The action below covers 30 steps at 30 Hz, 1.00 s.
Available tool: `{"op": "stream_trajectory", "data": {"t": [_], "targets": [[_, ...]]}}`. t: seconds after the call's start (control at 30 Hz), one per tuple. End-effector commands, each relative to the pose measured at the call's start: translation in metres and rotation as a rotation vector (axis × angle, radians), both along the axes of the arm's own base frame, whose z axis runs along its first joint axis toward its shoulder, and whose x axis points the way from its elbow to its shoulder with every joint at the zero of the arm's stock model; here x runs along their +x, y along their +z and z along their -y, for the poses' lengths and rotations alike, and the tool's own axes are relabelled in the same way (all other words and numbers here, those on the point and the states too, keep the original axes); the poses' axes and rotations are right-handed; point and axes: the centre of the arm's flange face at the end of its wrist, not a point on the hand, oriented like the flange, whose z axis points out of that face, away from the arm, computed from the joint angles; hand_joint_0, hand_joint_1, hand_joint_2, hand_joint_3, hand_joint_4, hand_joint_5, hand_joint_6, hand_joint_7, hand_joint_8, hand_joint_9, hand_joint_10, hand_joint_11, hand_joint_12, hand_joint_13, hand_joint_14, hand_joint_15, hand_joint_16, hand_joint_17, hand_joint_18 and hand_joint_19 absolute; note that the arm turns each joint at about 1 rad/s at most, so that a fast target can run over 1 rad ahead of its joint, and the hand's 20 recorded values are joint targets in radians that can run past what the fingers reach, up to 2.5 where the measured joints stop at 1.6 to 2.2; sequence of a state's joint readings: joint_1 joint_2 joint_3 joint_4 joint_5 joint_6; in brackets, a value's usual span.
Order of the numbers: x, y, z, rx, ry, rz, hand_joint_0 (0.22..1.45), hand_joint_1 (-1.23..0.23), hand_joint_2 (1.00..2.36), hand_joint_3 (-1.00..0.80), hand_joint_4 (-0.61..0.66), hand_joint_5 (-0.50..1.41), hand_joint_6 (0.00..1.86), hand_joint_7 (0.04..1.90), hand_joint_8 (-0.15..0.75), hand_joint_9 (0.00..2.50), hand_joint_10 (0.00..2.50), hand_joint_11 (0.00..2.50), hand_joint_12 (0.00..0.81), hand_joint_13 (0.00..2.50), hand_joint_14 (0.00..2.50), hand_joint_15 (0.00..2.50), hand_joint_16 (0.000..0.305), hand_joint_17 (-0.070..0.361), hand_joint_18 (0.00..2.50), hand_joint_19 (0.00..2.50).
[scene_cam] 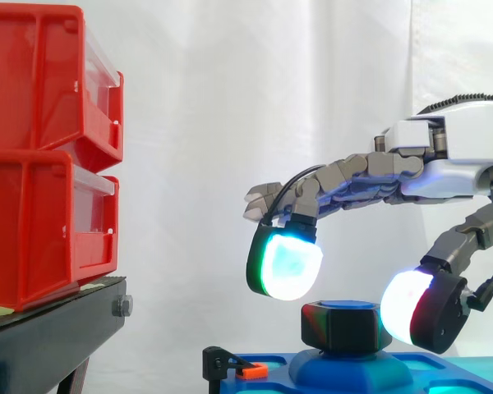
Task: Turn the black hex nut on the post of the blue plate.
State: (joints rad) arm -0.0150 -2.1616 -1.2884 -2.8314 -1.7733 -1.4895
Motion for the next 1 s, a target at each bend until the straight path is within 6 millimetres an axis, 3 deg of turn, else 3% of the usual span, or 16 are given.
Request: {"op": "stream_trajectory", "data": {"t": [0.0,0.97], "targets": [[0.0002,0.0003,0.0002,0.0,0.0,0.003,0.64,-0.86,1.0,-0.5,0.14,-0.25,0.5,0.87,0.083,0.14,0.0,0.17,0.257,0.09,0.0,0.0,0.036,0.08,0.18,0.16],[0.0006,-0.0013,-0.0019,-0.002,0.003,0.002,0.52,-0.86,1.0,-0.5,0.16,-0.25,0.5,0.87,0.094,0.13,0.0,0.19,0.276,0.08,0.0,0.0,0.039,0.088,0.17,0.18]]}}
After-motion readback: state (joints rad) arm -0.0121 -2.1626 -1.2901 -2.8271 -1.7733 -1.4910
